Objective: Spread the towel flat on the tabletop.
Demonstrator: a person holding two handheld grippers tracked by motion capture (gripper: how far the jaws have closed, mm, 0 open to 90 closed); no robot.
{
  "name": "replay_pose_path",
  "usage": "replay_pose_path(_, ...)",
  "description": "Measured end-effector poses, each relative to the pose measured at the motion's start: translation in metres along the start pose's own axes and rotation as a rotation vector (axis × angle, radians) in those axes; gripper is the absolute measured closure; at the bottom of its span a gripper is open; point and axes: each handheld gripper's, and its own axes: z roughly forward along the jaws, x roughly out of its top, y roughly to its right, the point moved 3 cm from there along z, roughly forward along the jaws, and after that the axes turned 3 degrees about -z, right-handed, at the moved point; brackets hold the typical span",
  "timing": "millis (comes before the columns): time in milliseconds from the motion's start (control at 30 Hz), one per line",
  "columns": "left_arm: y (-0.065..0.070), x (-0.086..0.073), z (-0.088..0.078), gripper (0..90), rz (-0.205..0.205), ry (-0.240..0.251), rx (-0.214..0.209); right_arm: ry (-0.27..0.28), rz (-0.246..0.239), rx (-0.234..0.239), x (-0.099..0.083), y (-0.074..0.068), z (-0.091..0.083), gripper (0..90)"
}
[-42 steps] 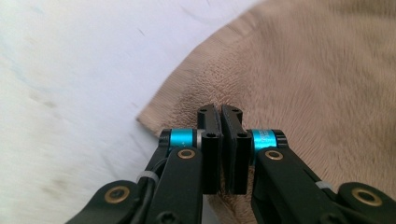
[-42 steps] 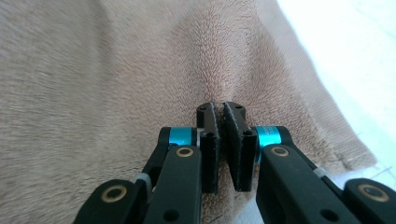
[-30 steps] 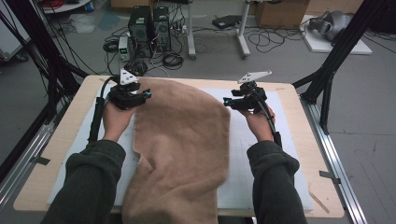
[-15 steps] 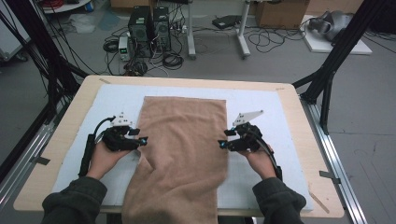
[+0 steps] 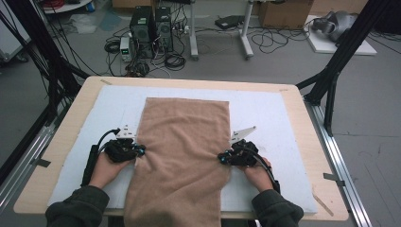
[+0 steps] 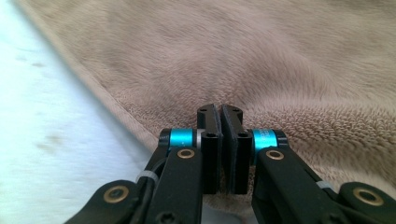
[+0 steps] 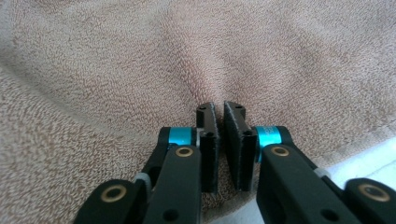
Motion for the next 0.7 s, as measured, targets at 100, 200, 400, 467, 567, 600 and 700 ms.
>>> replay_pose_path(100,-0.007,0.006,-0.002,86.5,-0.031,0.071,0.034,0.028,-0.006,-0.052,0.004,0.003,-0.007,86.1)
replay_pose_path(200,-0.016,0.025,-0.002,86.6,-0.082,0.148,0.063,0.093,0.015,-0.125,0.019,0.017,-0.021,86.2)
replay_pose_path(400,-0.031,0.059,0.019,81.0,-0.102,0.139,0.12,-0.013,0.062,-0.182,0.034,0.055,-0.004,85.1)
replay_pose_path(467,-0.033,0.058,0.023,76.0,-0.101,0.122,0.12,-0.023,0.075,-0.18,0.031,0.057,-0.001,84.2)
replay_pose_path(567,-0.033,0.055,0.017,65.0,-0.103,0.128,0.093,-0.007,0.092,-0.198,0.028,0.059,-0.001,71.6)
replay_pose_path(600,-0.032,0.054,0.01,61.5,-0.093,0.143,0.083,0.026,0.085,-0.199,0.029,0.057,-0.01,69.4)
replay_pose_path(700,-0.028,0.05,-0.009,60.4,-0.073,0.182,0.064,0.057,0.064,-0.205,0.03,0.052,-0.021,67.5)
